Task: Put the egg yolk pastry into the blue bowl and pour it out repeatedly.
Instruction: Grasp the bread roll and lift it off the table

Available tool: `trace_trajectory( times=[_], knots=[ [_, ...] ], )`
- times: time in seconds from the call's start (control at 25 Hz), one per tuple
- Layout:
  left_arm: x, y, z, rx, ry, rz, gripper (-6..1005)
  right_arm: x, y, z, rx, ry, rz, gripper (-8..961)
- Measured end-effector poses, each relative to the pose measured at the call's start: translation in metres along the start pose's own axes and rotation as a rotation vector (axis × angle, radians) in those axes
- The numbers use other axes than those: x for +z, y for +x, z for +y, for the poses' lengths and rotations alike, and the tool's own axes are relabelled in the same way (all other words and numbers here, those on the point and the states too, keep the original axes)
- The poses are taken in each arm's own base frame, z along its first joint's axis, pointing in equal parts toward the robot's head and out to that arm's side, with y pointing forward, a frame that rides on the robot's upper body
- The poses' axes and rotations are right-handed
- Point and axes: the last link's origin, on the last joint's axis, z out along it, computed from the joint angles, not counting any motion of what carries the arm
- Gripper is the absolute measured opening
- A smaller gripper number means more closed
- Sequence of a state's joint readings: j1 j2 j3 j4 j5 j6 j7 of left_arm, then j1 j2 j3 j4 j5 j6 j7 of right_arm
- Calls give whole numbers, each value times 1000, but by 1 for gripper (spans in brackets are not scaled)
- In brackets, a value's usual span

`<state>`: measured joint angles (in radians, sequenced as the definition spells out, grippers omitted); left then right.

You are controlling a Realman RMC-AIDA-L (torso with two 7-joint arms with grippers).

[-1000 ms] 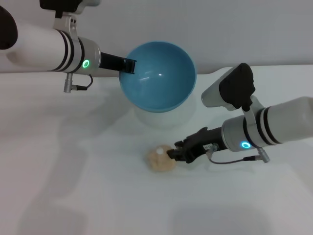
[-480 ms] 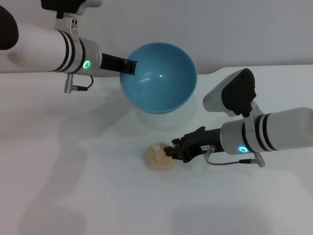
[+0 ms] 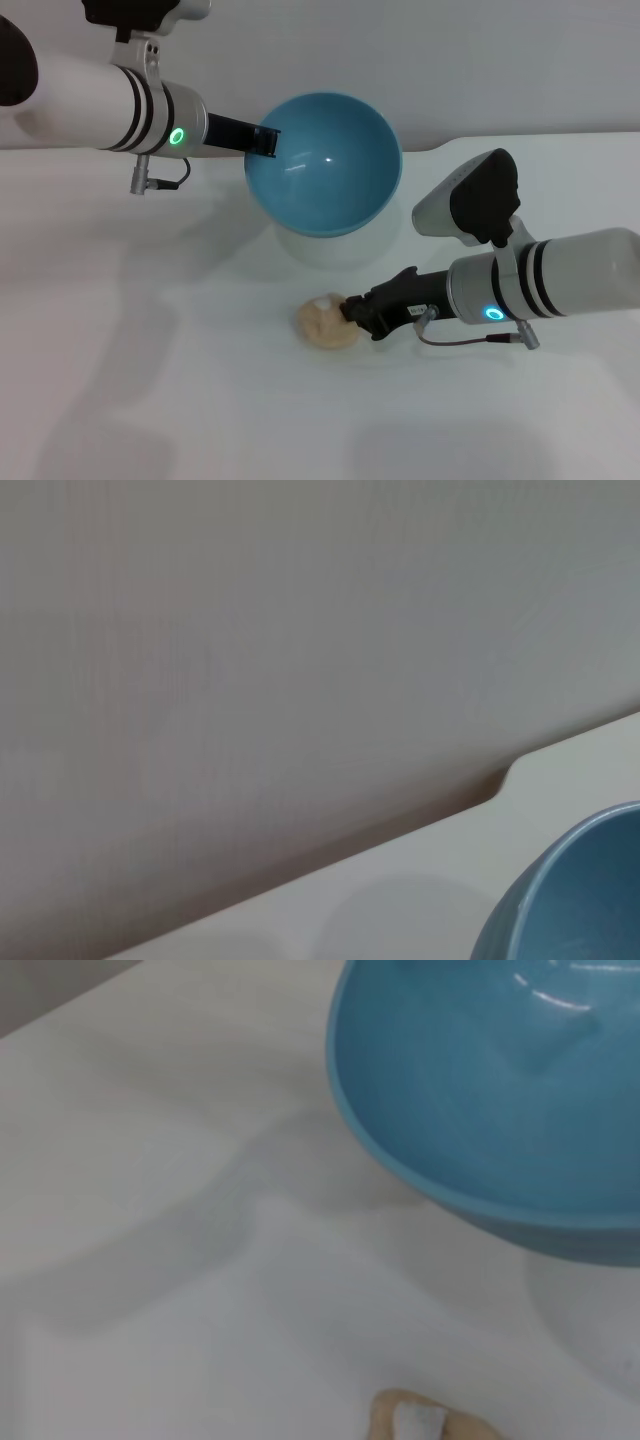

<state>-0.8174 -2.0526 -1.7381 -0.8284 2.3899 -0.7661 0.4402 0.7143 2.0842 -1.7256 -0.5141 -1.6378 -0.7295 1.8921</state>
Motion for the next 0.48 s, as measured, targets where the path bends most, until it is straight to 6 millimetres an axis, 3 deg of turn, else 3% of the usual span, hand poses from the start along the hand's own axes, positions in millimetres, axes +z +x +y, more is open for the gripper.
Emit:
trace_trajectory(
  times=[0.36,0.48],
  knots=[
    [0,-2,-1,0,0,-5,24,-7,0,2,11,-31,-19,-2],
    [0,-3,-1,0,0,-8,24,-22,-6,7,38,-102,-79,-1]
  ],
)
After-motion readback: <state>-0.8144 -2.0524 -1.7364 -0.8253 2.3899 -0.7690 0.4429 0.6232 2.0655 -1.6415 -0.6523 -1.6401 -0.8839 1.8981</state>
